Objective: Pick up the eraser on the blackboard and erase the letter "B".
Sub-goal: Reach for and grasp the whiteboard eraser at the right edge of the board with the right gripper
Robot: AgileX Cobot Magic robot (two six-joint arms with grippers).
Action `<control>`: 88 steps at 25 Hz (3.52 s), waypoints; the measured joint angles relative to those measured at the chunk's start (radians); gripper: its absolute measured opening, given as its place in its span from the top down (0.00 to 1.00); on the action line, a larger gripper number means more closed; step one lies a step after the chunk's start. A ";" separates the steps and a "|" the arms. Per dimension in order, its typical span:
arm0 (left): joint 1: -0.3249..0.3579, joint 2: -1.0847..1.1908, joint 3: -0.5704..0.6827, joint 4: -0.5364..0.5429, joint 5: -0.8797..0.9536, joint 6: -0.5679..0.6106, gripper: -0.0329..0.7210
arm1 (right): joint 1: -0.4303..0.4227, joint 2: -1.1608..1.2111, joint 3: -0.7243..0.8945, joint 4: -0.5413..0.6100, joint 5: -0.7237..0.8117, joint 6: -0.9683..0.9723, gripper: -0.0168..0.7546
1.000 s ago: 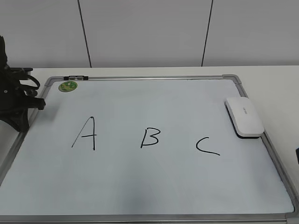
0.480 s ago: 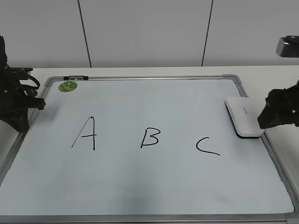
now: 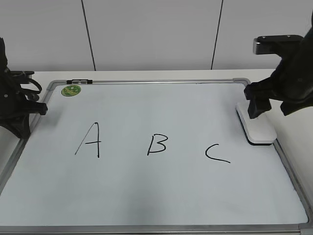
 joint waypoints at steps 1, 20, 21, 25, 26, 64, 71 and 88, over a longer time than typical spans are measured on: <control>0.000 0.000 0.000 0.000 0.000 0.000 0.91 | 0.000 0.025 -0.022 -0.002 0.000 0.004 0.22; 0.000 0.000 0.000 0.000 0.000 0.000 0.91 | -0.131 0.347 -0.424 0.079 0.281 0.023 0.16; 0.000 0.000 0.000 0.000 0.000 0.000 0.91 | -0.140 0.350 -0.427 0.097 0.285 0.002 0.14; 0.000 0.000 0.000 0.000 0.000 0.000 0.91 | -0.146 0.377 -0.433 0.156 0.292 -0.050 0.11; 0.000 0.000 0.000 0.000 0.000 0.000 0.91 | -0.146 0.389 -0.433 0.161 0.292 -0.054 0.11; 0.002 0.000 0.000 -0.009 0.000 0.000 0.90 | -0.107 0.476 -0.433 0.114 0.230 -0.082 0.23; 0.002 0.000 0.000 -0.009 0.000 0.000 0.90 | -0.107 0.476 -0.433 0.110 0.230 -0.079 0.30; 0.002 0.000 0.000 -0.011 0.000 0.000 0.90 | -0.103 0.488 -0.480 0.128 0.327 -0.078 0.30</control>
